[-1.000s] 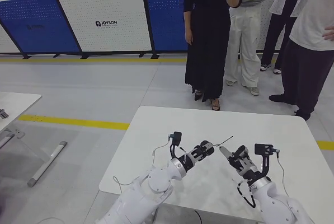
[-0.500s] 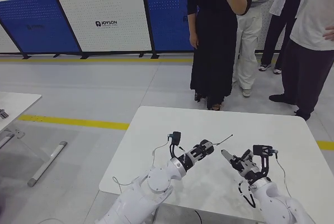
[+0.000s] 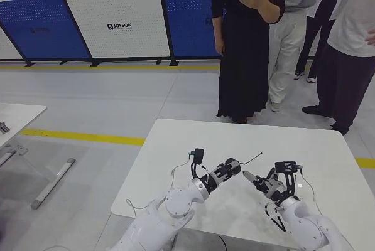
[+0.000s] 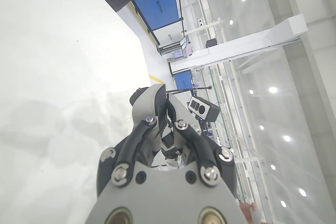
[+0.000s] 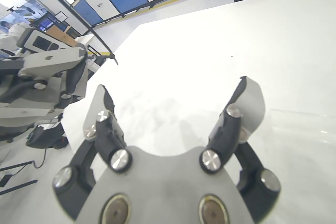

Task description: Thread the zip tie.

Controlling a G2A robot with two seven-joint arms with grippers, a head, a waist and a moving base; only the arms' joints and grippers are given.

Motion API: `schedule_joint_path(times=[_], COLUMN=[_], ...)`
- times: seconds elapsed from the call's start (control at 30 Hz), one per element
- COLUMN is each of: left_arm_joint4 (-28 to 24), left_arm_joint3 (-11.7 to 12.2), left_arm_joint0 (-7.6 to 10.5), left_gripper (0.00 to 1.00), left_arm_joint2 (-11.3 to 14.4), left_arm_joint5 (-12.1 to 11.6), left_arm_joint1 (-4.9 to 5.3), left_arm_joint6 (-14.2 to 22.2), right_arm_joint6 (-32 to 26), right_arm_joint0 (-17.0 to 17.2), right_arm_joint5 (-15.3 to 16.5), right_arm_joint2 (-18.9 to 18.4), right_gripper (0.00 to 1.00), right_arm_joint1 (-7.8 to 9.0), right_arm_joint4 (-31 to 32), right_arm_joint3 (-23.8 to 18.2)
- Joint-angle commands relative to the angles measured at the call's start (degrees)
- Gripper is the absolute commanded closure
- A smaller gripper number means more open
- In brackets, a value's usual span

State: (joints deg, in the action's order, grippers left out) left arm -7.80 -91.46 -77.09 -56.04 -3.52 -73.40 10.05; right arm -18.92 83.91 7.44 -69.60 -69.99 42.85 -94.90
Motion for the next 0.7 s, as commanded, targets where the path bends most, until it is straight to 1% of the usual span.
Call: schedule_joint_path(times=[0.0, 0.07, 0.33, 0.37, 0.4, 0.43, 0.47, 0.6, 0.63, 0.67], left_arm_joint4=[0.1, 0.0, 0.0, 0.0, 0.0, -0.1, -0.1, -0.1, -0.2, -0.4], left_arm_joint3=[0.1, 0.2, 0.2, 0.1, 0.1, 0.1, 0.2, 0.6, 0.7, 0.7], left_arm_joint0=[0.04, 0.16, 0.13, 0.05, 0.04, 0.05, 0.07, 0.26, 0.34, 0.36], left_gripper=[1.0, 1.0, 1.0, 1.0, 1.0, 1.0, 1.0, 1.0, 1.0, 1.0], left_arm_joint2=[0.1, 0.2, 0.3, 0.3, 0.4, 0.4, 0.5, 0.6, 0.7, 0.7], left_arm_joint5=[-0.1, 0.0, 0.0, -0.1, -0.1, -0.1, -0.1, -0.1, -0.1, 0.0], left_arm_joint1=[-0.03, -0.08, -0.09, -0.11, -0.13, -0.15, -0.16, -0.24, -0.27, -0.3], left_arm_joint6=[0.0, -0.1, -0.1, -0.3, -0.4, -0.4, -0.4, -0.5, -0.6, -0.6], right_arm_joint6=[-0.4, -0.9, -0.4, -0.3, -0.5, -0.7, -0.8, -1.4, -1.4, -1.3], right_arm_joint0=[-0.4, -1.0, -0.9, -0.9, -1.0, -1.1, -1.2, -1.4, -1.4, -1.4], right_arm_joint5=[0.4, -0.8, -0.8, -0.6, -0.2, 0.0, 0.3, 1.4, 1.5, 1.5], right_arm_joint2=[0.4, 1.0, 1.0, 1.0, 1.0, 1.0, 1.0, 1.2, 1.1, 1.1], right_gripper=[0.0, 0.0, 0.0, 0.05, 0.18, 0.51, 0.53, 0.47, 0.47, 0.51], right_arm_joint1=[-0.07, -0.21, -0.23, -0.25, -0.27, -0.27, -0.27, -0.22, -0.21, -0.21], right_arm_joint4=[-0.4, -0.1, -0.2, -0.5, -1.1, -1.3, -1.4, -1.6, -1.5, -1.5], right_arm_joint3=[0.4, 0.8, 0.8, 0.9, 1.0, 1.1, 1.1, 1.1, 1.0, 1.0])
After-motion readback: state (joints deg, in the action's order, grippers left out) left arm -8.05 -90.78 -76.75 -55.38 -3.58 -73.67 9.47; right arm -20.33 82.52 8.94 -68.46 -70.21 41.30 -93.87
